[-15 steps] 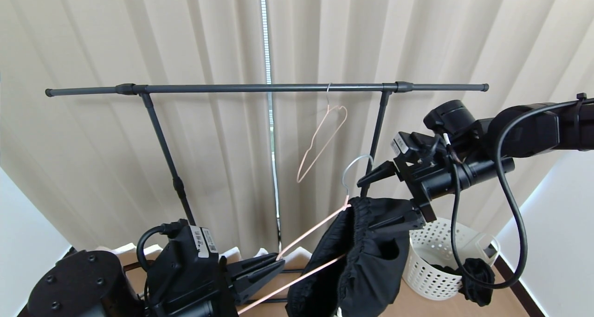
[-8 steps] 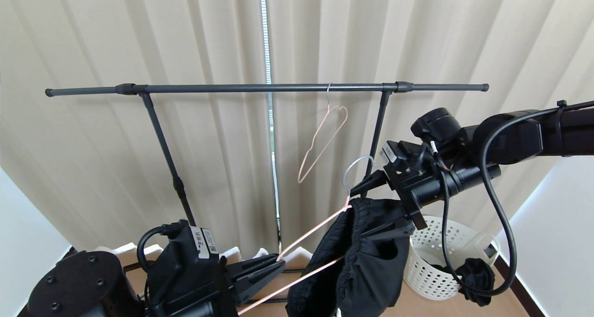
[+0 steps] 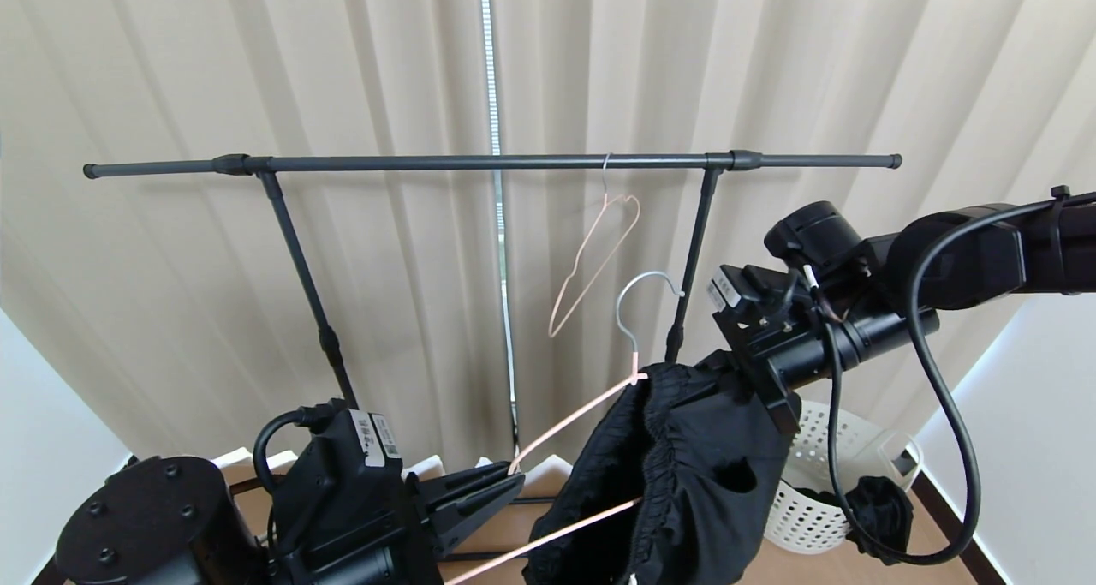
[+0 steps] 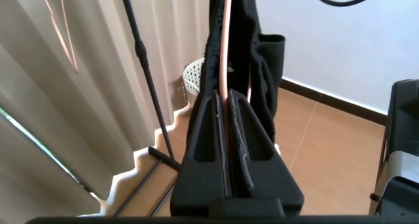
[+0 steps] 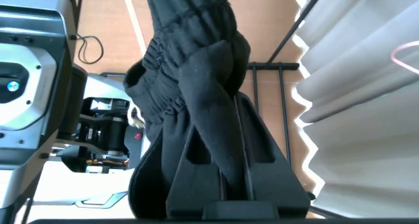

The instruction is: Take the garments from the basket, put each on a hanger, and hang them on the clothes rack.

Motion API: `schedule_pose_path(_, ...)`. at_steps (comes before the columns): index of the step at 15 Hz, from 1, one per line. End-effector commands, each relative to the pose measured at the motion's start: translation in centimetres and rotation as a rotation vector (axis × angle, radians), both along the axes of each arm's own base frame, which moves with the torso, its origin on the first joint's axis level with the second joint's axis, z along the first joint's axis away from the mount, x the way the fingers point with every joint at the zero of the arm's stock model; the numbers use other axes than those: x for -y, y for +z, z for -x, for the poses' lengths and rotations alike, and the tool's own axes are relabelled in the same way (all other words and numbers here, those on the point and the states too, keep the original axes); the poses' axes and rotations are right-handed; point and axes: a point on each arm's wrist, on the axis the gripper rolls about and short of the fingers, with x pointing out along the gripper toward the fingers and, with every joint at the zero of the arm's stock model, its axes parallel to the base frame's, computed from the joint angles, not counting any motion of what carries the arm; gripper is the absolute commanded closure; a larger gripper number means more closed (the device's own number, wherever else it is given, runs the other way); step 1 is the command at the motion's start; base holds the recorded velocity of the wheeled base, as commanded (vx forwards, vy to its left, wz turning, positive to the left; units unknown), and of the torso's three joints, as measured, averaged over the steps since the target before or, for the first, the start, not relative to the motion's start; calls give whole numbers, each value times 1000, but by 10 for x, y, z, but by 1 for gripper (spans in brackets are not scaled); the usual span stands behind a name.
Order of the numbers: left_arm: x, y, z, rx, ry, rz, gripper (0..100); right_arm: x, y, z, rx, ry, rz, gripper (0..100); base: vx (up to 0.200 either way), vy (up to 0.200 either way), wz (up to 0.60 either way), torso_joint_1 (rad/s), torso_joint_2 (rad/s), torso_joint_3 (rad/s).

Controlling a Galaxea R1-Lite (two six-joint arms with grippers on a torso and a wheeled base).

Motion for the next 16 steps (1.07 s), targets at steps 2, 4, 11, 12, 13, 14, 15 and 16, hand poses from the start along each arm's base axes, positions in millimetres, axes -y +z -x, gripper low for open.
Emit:
schedule_pose_path(2,-3,-3,-5,-9,22,-10,100,5,17,16,29,-4,-15,100,0,0,0,0,0,0)
schedule_pose_path(4,-3,-3,-5,-9,19,-11,100,8,22,22,35,-6,-19,100,0,0,0,0,0,0)
schedule_pose_path(11,-30,-6,-25,-37,42,1,0,9,31,34,32,-26,-11,100,0,0,0,0,0,0)
schedule_pose_path(12,-34,-4,-26,-33,42,5,0,9,34,35,43,-43,0,100,0,0,0,0,0,0)
schedule_pose_path(13,-38,-3,-29,-29,61,10,0,10,36,36,58,-55,9,100,0,0,0,0,0,0)
schedule_pose_path(14,-42,0,-34,-20,85,23,0,11,38,36,69,-75,30,100,0,0,0,0,0,0)
schedule_pose_path(15,-45,2,-39,-32,107,49,0,13,42,38,95,-101,59,100,0,0,0,0,0,0)
schedule_pose_path(16,-51,3,-44,-62,118,85,0,14,44,39,118,-125,86,100,0,0,0,0,0,0)
